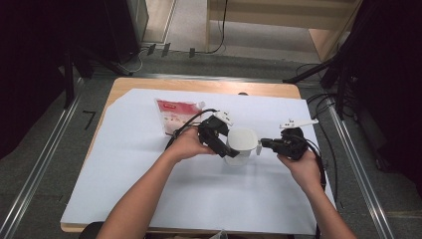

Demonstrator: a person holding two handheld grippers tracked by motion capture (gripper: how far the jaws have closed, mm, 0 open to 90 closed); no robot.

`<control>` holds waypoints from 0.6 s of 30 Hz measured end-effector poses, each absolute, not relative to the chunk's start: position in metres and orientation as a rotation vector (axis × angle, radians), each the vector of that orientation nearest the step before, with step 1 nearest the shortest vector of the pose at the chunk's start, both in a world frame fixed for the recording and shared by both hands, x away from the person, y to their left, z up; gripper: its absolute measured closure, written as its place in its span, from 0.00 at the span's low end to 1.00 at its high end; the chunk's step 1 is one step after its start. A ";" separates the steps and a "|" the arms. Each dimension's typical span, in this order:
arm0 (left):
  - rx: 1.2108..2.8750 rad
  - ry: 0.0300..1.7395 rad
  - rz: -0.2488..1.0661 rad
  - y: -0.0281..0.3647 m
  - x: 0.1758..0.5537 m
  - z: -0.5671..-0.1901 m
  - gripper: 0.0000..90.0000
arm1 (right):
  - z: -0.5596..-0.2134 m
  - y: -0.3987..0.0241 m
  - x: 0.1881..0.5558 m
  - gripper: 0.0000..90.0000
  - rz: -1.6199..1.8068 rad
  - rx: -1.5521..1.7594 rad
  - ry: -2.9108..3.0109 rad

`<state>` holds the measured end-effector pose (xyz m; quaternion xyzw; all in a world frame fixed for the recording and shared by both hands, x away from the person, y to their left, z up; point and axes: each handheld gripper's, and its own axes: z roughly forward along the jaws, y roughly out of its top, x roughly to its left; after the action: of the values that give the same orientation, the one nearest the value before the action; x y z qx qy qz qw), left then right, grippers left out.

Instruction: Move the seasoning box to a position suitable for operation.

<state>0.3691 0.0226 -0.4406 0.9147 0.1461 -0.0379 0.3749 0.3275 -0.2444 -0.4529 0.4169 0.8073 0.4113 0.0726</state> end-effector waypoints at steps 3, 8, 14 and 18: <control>2.322 0.383 -0.109 0.025 0.370 -0.438 0.18 | -0.453 -0.244 0.327 1.00 1.231 1.250 2.425; 2.341 0.366 -0.078 0.023 0.369 -0.434 0.19 | -0.453 -0.244 0.327 1.00 1.230 1.245 2.427; 2.365 0.357 -0.066 0.021 0.369 -0.430 0.19 | -0.453 -0.244 0.327 1.00 1.232 1.243 2.429; 2.367 0.349 -0.071 0.021 0.369 -0.430 0.19 | -0.453 -0.244 0.327 1.00 1.231 1.241 2.431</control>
<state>0.3693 0.0213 -0.4299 0.9205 0.1358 -0.0277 0.3653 0.3271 -0.2440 -0.4528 0.4133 0.8096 0.4102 0.0738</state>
